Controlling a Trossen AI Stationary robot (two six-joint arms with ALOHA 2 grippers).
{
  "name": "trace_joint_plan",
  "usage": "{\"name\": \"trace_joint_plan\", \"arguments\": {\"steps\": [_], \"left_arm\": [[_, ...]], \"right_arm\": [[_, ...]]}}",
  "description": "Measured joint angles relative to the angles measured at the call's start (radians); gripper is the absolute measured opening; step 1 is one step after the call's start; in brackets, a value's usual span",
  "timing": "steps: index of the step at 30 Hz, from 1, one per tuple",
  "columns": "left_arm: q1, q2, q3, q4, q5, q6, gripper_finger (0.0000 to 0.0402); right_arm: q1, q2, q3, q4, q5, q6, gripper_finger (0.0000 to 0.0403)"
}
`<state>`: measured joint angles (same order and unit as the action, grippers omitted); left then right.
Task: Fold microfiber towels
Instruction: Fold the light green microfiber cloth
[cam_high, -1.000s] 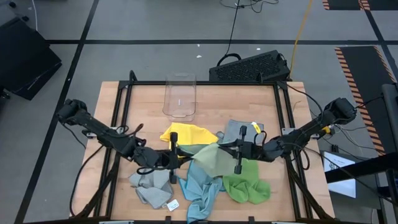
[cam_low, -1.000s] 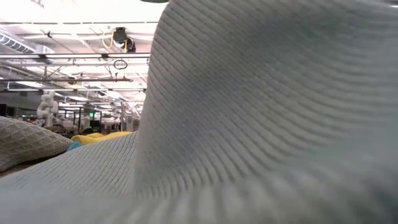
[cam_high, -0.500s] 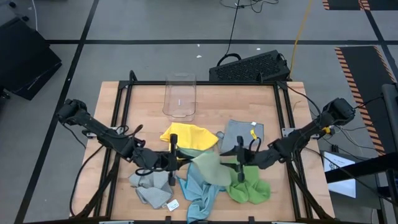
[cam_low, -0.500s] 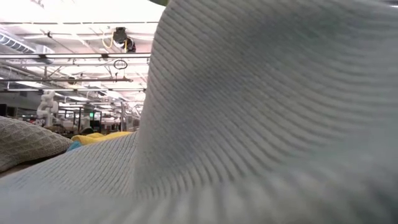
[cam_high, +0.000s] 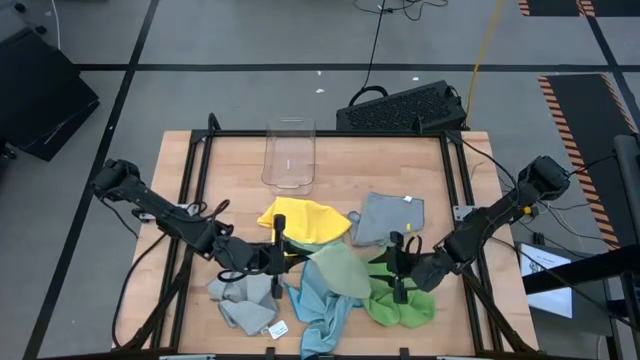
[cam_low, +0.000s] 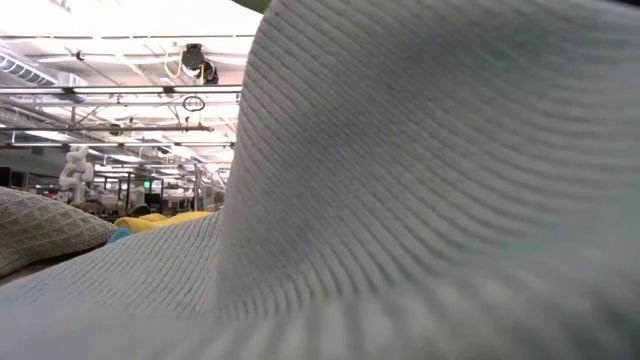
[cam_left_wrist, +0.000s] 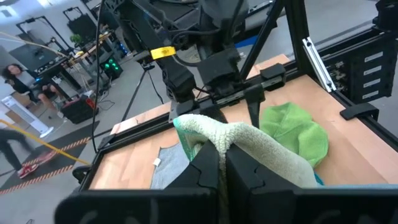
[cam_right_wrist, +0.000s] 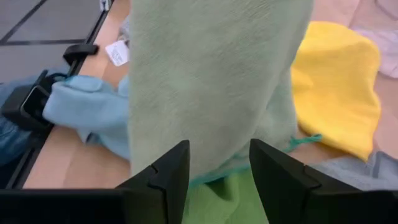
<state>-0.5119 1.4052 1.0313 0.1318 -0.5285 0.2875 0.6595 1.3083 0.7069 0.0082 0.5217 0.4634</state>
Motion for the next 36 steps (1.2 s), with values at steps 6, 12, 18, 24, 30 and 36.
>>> {"name": "trace_joint_plan", "arguments": {"steps": [6, 12, 18, 24, 30, 36], "left_arm": [[0.007, 0.0, 0.0, 0.0, 0.0, -0.001, 0.0015], [0.007, 0.0, 0.0, 0.001, 0.018, -0.001, 0.0005], [0.007, 0.0, 0.0, 0.008, 0.031, -0.002, 0.0016], [0.007, 0.0, 0.0, 0.008, 0.04, -0.009, 0.0008], [0.007, 0.0, 0.0, 0.008, 0.097, -0.028, 0.0016], [0.007, 0.0, 0.0, 0.008, 0.121, -0.029, 0.0009]], "right_arm": [[0.01, 0.0, -0.065, 0.126, 0.006, 0.0, 0.0147], [0.01, 0.0, -0.141, 0.248, 0.012, 0.01, 0.0114], [0.008, 0.0, -0.161, 0.34, 0.033, -0.033, 0.0073], [-0.013, 0.0, -0.161, 0.445, 0.056, -0.142, 0.0037], [-0.064, 0.0, -0.161, 0.581, 0.055, -0.237, 0.0019], [-0.138, 0.0, -0.14, 0.682, 0.051, -0.292, 0.0062]]}}
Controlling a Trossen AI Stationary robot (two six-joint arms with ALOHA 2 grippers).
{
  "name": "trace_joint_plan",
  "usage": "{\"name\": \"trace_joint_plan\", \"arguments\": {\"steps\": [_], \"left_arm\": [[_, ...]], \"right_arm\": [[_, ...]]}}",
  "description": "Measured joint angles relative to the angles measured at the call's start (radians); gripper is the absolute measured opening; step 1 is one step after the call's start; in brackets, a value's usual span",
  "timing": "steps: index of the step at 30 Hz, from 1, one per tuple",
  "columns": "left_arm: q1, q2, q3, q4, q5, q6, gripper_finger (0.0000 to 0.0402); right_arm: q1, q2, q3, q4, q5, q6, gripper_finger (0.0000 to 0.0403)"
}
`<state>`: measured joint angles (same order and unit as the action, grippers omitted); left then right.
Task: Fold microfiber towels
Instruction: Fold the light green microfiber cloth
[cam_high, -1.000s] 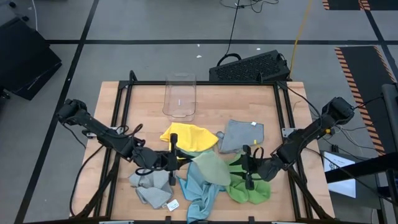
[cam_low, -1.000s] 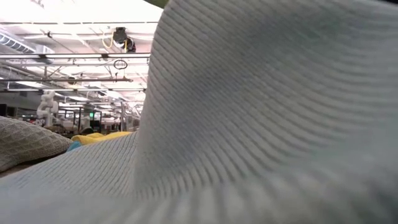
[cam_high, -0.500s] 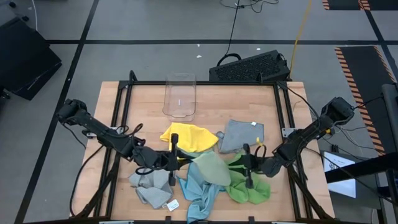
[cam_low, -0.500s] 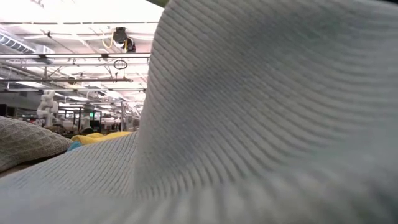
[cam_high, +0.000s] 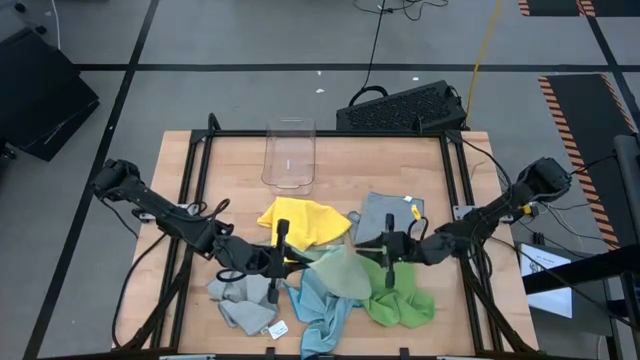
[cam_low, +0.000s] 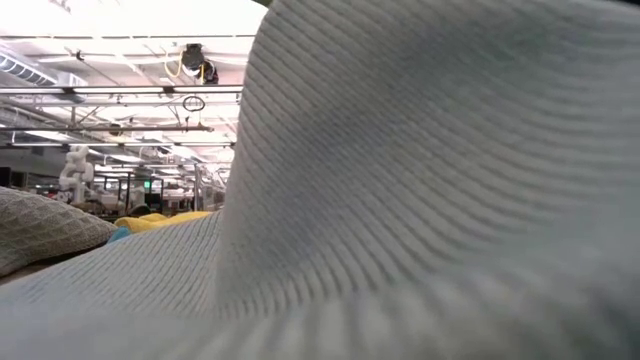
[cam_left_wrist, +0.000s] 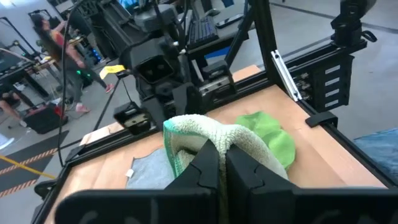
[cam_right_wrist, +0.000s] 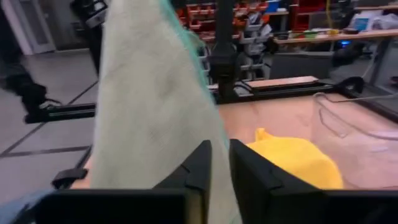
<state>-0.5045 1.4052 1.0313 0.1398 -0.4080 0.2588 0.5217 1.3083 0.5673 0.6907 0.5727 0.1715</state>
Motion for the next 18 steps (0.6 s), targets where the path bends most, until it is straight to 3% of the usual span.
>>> {"name": "trace_joint_plan", "arguments": {"steps": [6, 10, 14, 18], "left_arm": [[-0.002, 0.0, 0.0, 0.0, 0.0, -0.002, 0.0014], [-0.002, 0.0, 0.0, -0.001, 0.021, -0.006, 0.0005], [-0.002, 0.0, 0.0, -0.001, 0.023, -0.01, 0.0017], [-0.002, 0.0, 0.0, -0.003, 0.023, -0.007, 0.0011]], "right_arm": [[-0.052, 0.0, 0.01, -0.156, -0.179, 0.111, 0.0171], [-0.055, 0.007, -0.018, -0.254, -0.184, 0.2, 0.0235], [-0.056, 0.019, -0.085, -0.159, -0.212, 0.22, 0.027], [-0.062, 0.059, -0.16, -0.023, -0.265, 0.224, 0.0276]]}}
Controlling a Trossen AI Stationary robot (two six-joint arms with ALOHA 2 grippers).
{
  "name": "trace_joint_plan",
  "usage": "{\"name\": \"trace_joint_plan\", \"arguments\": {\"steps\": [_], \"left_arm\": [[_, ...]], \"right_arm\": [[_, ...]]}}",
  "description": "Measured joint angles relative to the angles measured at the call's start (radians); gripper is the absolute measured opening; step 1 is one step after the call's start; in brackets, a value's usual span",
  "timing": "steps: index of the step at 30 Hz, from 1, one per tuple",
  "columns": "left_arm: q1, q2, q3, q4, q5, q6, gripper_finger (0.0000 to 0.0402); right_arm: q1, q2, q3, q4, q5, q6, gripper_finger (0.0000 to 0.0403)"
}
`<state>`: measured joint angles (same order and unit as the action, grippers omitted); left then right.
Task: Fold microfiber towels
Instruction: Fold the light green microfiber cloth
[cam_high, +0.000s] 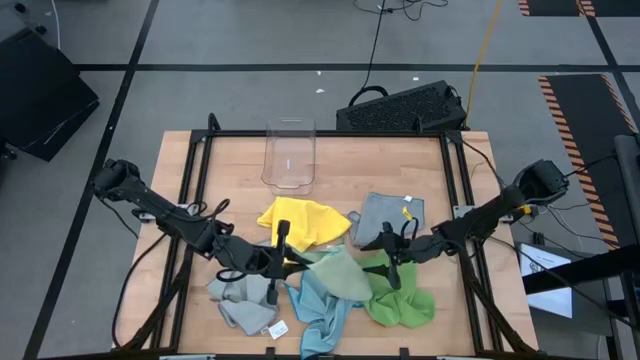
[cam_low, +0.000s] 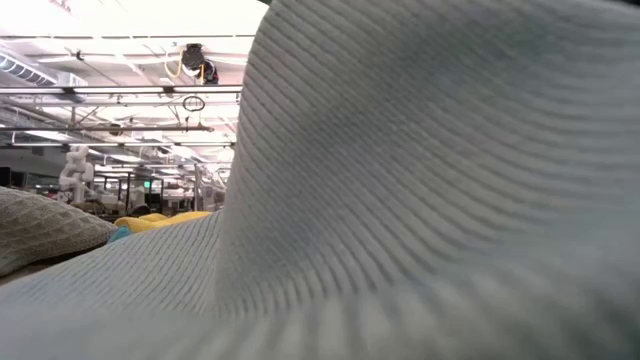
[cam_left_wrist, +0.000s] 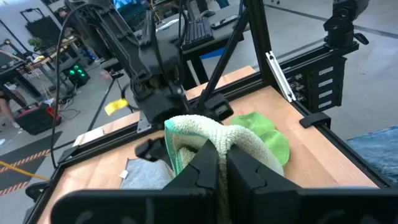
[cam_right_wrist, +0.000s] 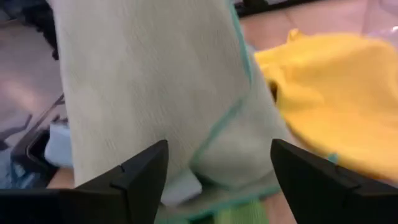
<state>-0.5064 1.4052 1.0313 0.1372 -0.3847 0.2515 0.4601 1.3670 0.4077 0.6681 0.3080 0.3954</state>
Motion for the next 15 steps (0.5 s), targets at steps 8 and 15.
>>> {"name": "trace_joint_plan", "arguments": {"steps": [8, 15], "left_arm": [[0.0, 0.0, 0.0, -0.002, 0.0, 0.001, 0.002], [0.001, 0.016, 0.0, -0.009, 0.0, 0.007, 0.0005]], "right_arm": [[-0.055, 0.159, -0.014, 0.317, -0.257, -0.039, 0.0191], [-0.076, 0.2, 0.073, 0.327, -0.34, -0.104, 0.0016]]}}
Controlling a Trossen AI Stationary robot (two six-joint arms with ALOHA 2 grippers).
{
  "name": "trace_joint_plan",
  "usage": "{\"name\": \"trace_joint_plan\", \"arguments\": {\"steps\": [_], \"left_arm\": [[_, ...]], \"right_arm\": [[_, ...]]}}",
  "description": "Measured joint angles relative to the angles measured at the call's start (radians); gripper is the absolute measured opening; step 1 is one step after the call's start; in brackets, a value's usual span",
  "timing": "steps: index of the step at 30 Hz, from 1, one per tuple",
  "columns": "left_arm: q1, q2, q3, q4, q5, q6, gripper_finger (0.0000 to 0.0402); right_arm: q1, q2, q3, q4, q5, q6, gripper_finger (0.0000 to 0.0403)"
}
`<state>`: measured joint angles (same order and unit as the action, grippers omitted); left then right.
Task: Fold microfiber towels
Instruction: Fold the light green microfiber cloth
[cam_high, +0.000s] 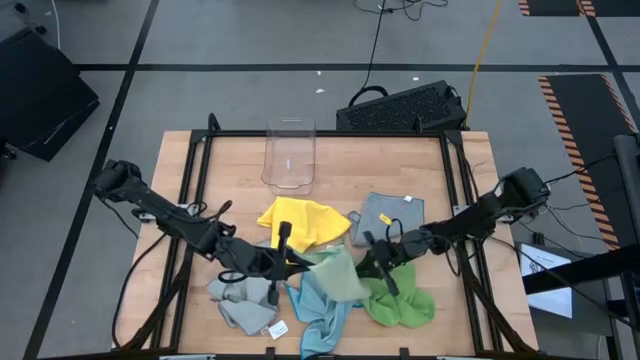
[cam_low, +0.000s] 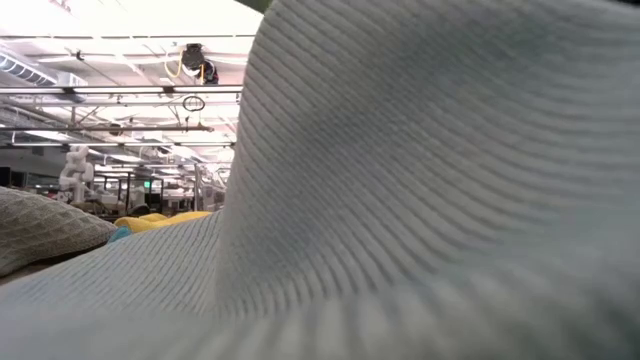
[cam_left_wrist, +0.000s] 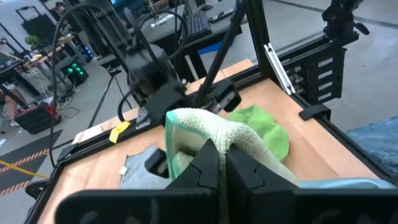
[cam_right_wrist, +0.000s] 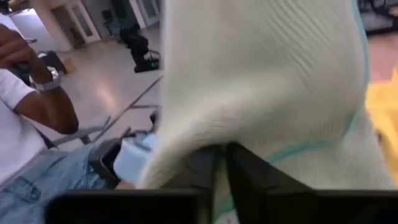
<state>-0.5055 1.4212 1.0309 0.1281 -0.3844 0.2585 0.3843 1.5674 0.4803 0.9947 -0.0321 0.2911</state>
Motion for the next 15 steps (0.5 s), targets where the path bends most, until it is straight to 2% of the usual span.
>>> {"name": "trace_joint_plan", "arguments": {"steps": [6, 11, 15], "left_arm": [[0.001, 0.0, 0.0, -0.072, -0.002, -0.044, 0.0023], [0.001, 0.0, 0.0, -0.121, 0.005, -0.088, 0.0014], [0.008, 0.001, 0.0, -0.15, 0.018, -0.146, 0.0005]], "right_arm": [[0.005, -0.056, 0.022, -0.038, 0.042, 0.007, 0.001], [0.027, -0.18, 0.022, -0.171, 0.224, -0.037, 0.0003], [0.064, -0.295, 0.022, -0.232, 0.382, -0.138, 0.0001]]}}
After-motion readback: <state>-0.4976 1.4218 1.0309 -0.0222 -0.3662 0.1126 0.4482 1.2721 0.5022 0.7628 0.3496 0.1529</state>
